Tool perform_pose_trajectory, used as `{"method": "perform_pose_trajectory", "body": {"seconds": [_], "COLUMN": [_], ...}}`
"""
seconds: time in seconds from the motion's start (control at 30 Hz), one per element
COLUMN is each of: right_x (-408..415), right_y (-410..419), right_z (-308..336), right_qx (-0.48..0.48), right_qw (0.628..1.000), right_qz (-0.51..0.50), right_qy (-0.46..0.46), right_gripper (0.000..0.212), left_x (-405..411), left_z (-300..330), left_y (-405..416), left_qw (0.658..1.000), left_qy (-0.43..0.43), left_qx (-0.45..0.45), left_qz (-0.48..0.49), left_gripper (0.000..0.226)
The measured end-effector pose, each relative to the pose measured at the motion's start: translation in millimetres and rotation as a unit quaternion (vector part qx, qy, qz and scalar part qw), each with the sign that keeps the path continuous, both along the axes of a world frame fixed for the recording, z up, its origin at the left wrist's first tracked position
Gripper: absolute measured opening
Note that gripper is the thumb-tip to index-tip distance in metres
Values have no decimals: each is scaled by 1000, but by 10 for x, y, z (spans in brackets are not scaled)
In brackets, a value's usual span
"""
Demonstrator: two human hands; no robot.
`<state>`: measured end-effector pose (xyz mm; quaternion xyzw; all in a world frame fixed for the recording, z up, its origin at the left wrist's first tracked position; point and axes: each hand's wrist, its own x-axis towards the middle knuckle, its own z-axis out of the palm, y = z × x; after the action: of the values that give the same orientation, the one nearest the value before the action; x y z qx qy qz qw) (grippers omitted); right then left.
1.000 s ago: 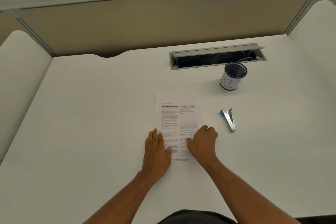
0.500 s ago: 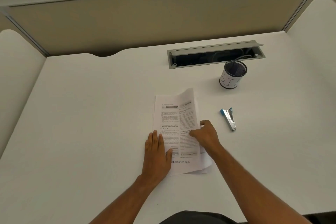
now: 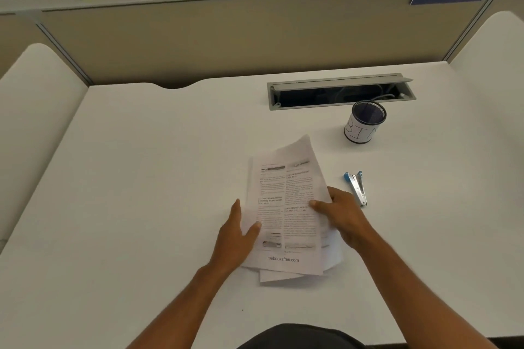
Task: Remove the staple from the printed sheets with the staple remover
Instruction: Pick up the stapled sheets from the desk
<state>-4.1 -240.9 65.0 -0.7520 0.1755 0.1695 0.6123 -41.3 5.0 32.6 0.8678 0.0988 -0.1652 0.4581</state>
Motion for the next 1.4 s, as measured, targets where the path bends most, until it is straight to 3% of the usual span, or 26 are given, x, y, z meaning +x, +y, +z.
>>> {"method": "perform_pose_trajectory", "body": {"seconds": [0.1, 0.23, 0.3, 0.37, 0.47, 0.93, 1.03, 1.17, 1.27, 1.4], "right_x": [-122, -278, -324, -366, -421, -328, -284, -250, -303, -408], "right_y": [-127, -218, -243, -259, -286, -292, -242, -60, 146, 496], "right_z": [176, 307, 297, 292, 290, 228, 213, 266, 483, 700], "right_qx": [47, 116, 152, 176, 175, 114, 58, -196, -186, -151], "right_qw": [999, 992, 987, 983, 983, 989, 994, 974, 954, 947], "right_qz": [21, 42, 43, 44, 49, 93, 88, 30, 21, 128], "right_qy": [-15, -19, -8, 3, 5, 7, 2, -113, -235, -255], "right_gripper": [18, 23, 27, 29, 29, 27, 30, 61, 58, 66], "left_x": [147, 290, 318, 317, 343, 448, 463, 466, 462, 414], "left_z": [201, 338, 363, 403, 467, 668, 684, 673, 703, 795], "left_y": [76, 124, 123, 113, 148, 148, 140, 99, 20, -144], "left_qw": [986, 949, 932, 920, 912, 913, 909, 901, 894, 897], "left_qy": [21, 77, 117, 122, 105, 58, 57, 48, 36, 19], "left_qx": [-131, -265, -319, -360, -382, -393, -401, -416, -425, -421], "left_qz": [100, 149, 122, 91, 107, 98, 104, 117, 137, 135], "left_gripper": [90, 95, 82, 52, 37, 33, 33, 35, 35, 34]}}
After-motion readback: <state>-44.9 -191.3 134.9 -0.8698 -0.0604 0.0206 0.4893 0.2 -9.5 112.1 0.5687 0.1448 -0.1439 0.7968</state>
